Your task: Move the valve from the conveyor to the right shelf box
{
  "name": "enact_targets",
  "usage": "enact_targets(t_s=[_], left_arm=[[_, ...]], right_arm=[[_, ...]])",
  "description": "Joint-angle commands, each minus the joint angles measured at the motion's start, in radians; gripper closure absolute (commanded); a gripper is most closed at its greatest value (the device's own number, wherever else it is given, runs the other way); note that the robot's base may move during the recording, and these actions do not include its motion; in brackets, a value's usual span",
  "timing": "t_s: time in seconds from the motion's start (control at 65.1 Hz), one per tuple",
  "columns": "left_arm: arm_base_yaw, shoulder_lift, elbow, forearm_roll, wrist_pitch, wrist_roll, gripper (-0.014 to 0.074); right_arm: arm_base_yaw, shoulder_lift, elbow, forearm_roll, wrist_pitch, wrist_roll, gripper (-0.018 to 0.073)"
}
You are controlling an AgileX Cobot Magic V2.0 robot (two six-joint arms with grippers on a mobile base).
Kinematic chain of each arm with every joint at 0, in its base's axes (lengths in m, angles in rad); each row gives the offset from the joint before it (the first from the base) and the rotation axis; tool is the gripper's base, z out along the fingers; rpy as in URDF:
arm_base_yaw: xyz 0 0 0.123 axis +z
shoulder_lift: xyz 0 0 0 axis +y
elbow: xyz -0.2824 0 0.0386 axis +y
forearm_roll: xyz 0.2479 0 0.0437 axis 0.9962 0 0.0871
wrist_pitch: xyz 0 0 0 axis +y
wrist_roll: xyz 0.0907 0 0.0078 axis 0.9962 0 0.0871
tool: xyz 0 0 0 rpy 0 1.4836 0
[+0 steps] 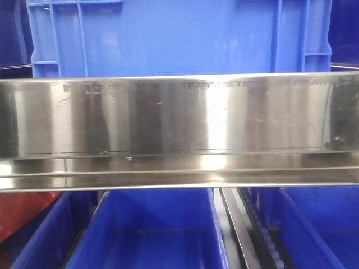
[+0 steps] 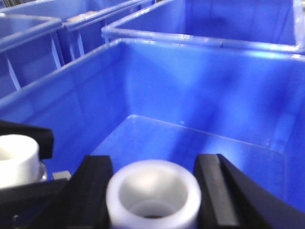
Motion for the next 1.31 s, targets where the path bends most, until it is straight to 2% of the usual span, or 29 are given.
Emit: enact_targets(t_s=[0.0,0.061,0.123,0.246,0.338,0.399,0.507,0.553,0.584,0.63,0.66,0.691,0.706,0.845,0.983,1.044,1.183,1.29], left_arm=[[-0.006,-0.015,-0.013,-0.012,-0.038,-0.003,0.0192],[-0.006,-0.015,-0.013,-0.012,-0.036,-0.003,0.0130],[-0.006,-0.015,-0.013,-0.010,-0.034,-0.003,0.0124],[-0.006,-0.015,-0.013,-0.008,-0.036,-0.003,0.0128],[-0.006,-0.015,-0.013,-0.008,-0.041,-0.003,0.0181],[-0.006,-0.024,-0.014,-0.008,-0.041,-0.003,0.0278],[-0.006,-0.040,-0.014,-0.008,-0.033,-0.003,0.0552],[-0.006,-0.043,-0.014,-0.008,-0.033,-0.003,0.0666],[-0.006,-0.043,-0.014,-0.008,-0.034,-0.003,0.0706],[-0.006,-0.045,-0.014,-0.008,-0.041,-0.003,0.0707],[-0.006,-0.045,-0.014,-0.008,-0.042,-0.003,0.0707],[-0.006,-0.045,-0.014,-0.008,-0.042,-0.003,0.0707],[-0.006,-0.045,-0.014,-0.006,-0.042,-0.003,0.0707],[-0.006,-0.047,-0.014,0.008,-0.027,-0.003,0.0707],[-0.006,-0.086,-0.012,-0.057,-0.008,-0.007,0.0707],[-0.006,-0.114,0.002,-0.061,-0.020,-0.007,0.0707],[-0.004,-0.195,0.070,-0.061,-0.061,-0.007,0.0707],[-0.006,-0.298,0.193,-0.061,-0.111,-0.007,0.0707]], right_arm=[[0.003,-0.001,-0.019,0.000,-0.059,-0.006,0.0158],[0.003,0.003,-0.019,0.000,-0.055,-0.006,0.0063],[0.003,0.003,-0.019,0.000,-0.056,-0.006,0.0001],[0.003,0.003,-0.019,0.000,-0.056,-0.006,0.0001],[0.003,0.002,-0.019,0.000,-0.054,-0.006,0.0001],[0.003,-0.003,-0.019,0.000,-0.048,-0.006,0.0010],[0.003,-0.005,-0.019,0.000,-0.041,-0.006,0.0131],[0.003,-0.005,-0.019,0.000,-0.041,-0.006,0.0252],[0.003,-0.005,-0.019,0.000,-0.041,-0.006,0.0328],[0.003,-0.005,-0.019,0.000,-0.041,-0.006,0.0451],[0.003,-0.005,-0.019,0.000,-0.041,-0.006,0.0558],[0.003,-0.005,-0.019,0.000,-0.039,-0.006,0.0702],[0.003,-0.005,-0.019,0.000,-0.039,-0.006,0.0729],[0.003,-0.009,-0.019,0.004,-0.034,-0.006,0.0721],[0.003,-0.046,-0.019,0.004,-0.025,-0.006,0.0721],[0.003,-0.070,-0.014,0.004,-0.020,-0.006,0.0721],[0.003,-0.141,0.029,0.004,0.000,-0.006,0.0721],[0.003,-0.233,0.119,0.000,-0.043,-0.006,0.0721]])
